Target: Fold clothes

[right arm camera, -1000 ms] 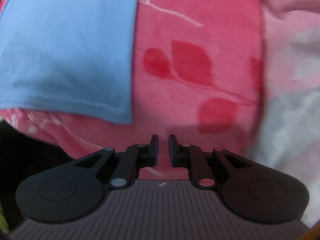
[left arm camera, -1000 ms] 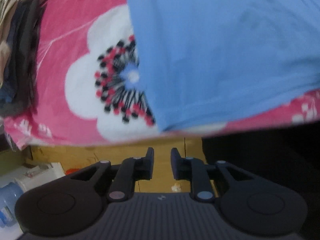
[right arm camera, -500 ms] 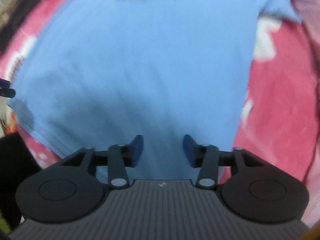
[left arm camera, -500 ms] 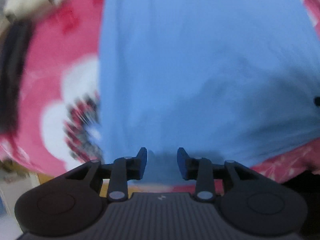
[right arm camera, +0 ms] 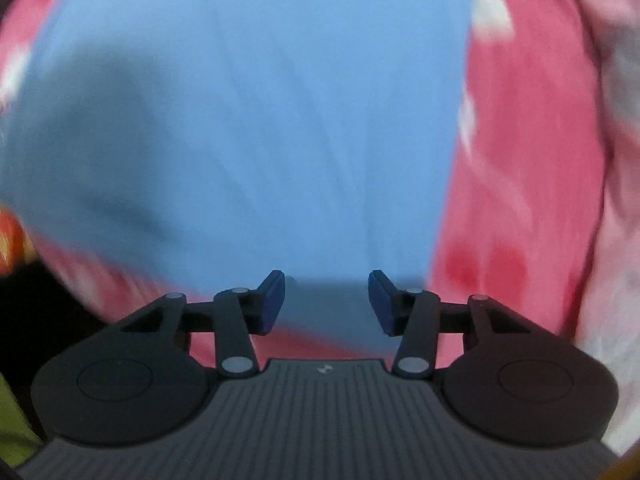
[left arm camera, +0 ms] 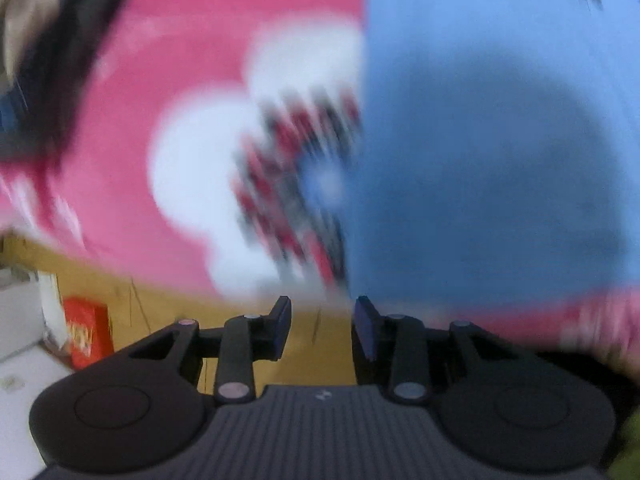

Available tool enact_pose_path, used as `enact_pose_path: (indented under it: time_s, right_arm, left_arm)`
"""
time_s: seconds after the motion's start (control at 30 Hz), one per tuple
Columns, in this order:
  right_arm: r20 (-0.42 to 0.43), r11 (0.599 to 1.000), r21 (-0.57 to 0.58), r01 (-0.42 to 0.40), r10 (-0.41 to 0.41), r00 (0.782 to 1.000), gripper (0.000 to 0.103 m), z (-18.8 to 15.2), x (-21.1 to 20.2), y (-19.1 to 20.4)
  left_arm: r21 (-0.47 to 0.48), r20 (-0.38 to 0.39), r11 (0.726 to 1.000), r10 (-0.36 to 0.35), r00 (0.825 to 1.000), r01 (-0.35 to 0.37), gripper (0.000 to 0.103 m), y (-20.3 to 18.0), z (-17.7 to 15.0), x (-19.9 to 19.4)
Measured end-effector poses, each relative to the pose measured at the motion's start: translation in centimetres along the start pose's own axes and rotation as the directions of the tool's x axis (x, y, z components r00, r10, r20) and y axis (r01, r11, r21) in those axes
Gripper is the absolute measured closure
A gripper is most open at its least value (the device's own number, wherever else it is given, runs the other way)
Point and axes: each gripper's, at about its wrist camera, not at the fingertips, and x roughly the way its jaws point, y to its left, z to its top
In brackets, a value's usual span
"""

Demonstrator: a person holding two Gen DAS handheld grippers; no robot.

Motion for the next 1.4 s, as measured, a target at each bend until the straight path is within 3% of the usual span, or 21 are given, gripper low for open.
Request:
enact_pose_path:
  time_s: [0.17, 0.27, 0.33, 0.47, 0.6, 0.63, 0.67, 0.7, 0.77, 0.87, 0.93, 1.0, 1.2, 1.27, 1.4]
  right_arm:
    - [0.195, 0.997, -0.043, -0.067, 0.074, 0.978, 0.066, 8.7, -2.2, 6.6]
    - [0.283, 0.991, -0.063, -0.118, 0.131, 0.950, 0.067, 13.7, -2.8, 10.3]
    - [0.334, 0.987, -0.070, -0.143, 0.159, 0.929, 0.067, 16.9, -2.9, 11.9]
    - [0.419, 0.981, -0.075, -0.181, 0.196, 0.887, 0.067, 23.6, -2.6, 15.1]
    - [0.497, 0.975, -0.082, -0.205, 0.219, 0.840, 0.067, 29.8, -2.8, 17.5]
    - [0.511, 0.974, -0.083, -0.209, 0.222, 0.830, 0.067, 30.9, -2.9, 17.7]
    - [0.522, 0.973, -0.079, -0.219, 0.227, 0.822, 0.067, 32.0, -2.7, 17.7]
    - [0.529, 0.969, -0.071, -0.235, 0.236, 0.815, 0.067, 32.8, -2.5, 17.6]
    - [0.535, 0.965, -0.057, -0.255, 0.246, 0.808, 0.067, 33.7, -2.4, 17.3]
    - [0.528, 0.964, -0.051, -0.260, 0.247, 0.813, 0.067, 33.9, -2.2, 16.7]
    - [0.513, 0.965, -0.056, -0.257, 0.249, 0.821, 0.067, 33.8, -2.1, 16.5]
    - [0.497, 0.967, -0.072, -0.246, 0.249, 0.832, 0.067, 33.8, -1.8, 16.6]
    - [0.421, 0.952, -0.171, -0.255, 0.305, 0.854, 0.066, 36.5, -0.5, 19.4]
    - [0.399, 0.940, -0.206, -0.271, 0.334, 0.854, 0.066, 38.0, -0.2, 20.7]
    - [0.319, 0.907, -0.290, -0.306, 0.393, 0.862, 0.065, 41.0, 0.3, 23.6]
  left_arm:
    - [-0.083, 0.200, 0.994, -0.047, 0.979, 0.065, 0.067, 4.0, 10.6, -1.7]
    - [-0.141, 0.305, 0.977, -0.111, 0.946, 0.160, 0.066, 5.1, 17.2, -2.7]
    - [-0.177, 0.369, 0.952, -0.169, 0.914, 0.248, 0.061, 5.3, 21.3, -3.2]
    - [-0.173, 0.426, 0.923, -0.246, 0.871, 0.345, 0.058, 4.9, 27.9, -2.6]
    - [-0.138, 0.438, 0.927, -0.258, 0.861, 0.349, 0.065, 4.2, 31.5, -0.4]
    - [-0.132, 0.437, 0.927, -0.262, 0.860, 0.350, 0.074, 3.9, 32.0, 0.0]
    - [-0.129, 0.438, 0.927, -0.266, 0.859, 0.353, 0.094, 3.7, 32.0, 0.0]
    - [-0.135, 0.441, 0.924, -0.267, 0.857, 0.358, 0.100, 3.9, 32.1, 0.0]
    - [-0.185, 0.469, 0.905, -0.260, 0.844, 0.382, 0.100, 4.8, 31.3, 0.3]
    - [-0.272, 0.550, 0.841, -0.263, 0.793, 0.468, 0.100, 7.6, 28.0, -1.5]
    - [-0.313, 0.574, 0.821, -0.236, 0.784, 0.477, 0.100, 9.0, 25.8, -2.6]
    - [-0.353, 0.575, 0.803, -0.219, 0.788, 0.481, 0.100, 10.1, 23.9, -3.0]
    - [-0.370, 0.537, 0.839, -0.157, 0.829, 0.399, 0.100, 9.5, 20.8, -2.7]
    - [-0.351, 0.547, 0.860, -0.133, 0.826, 0.371, 0.100, 8.9, 20.5, -3.0]
    - [-0.246, 0.592, 0.928, -0.085, 0.801, 0.280, 0.100, 6.6, 19.5, -4.7]
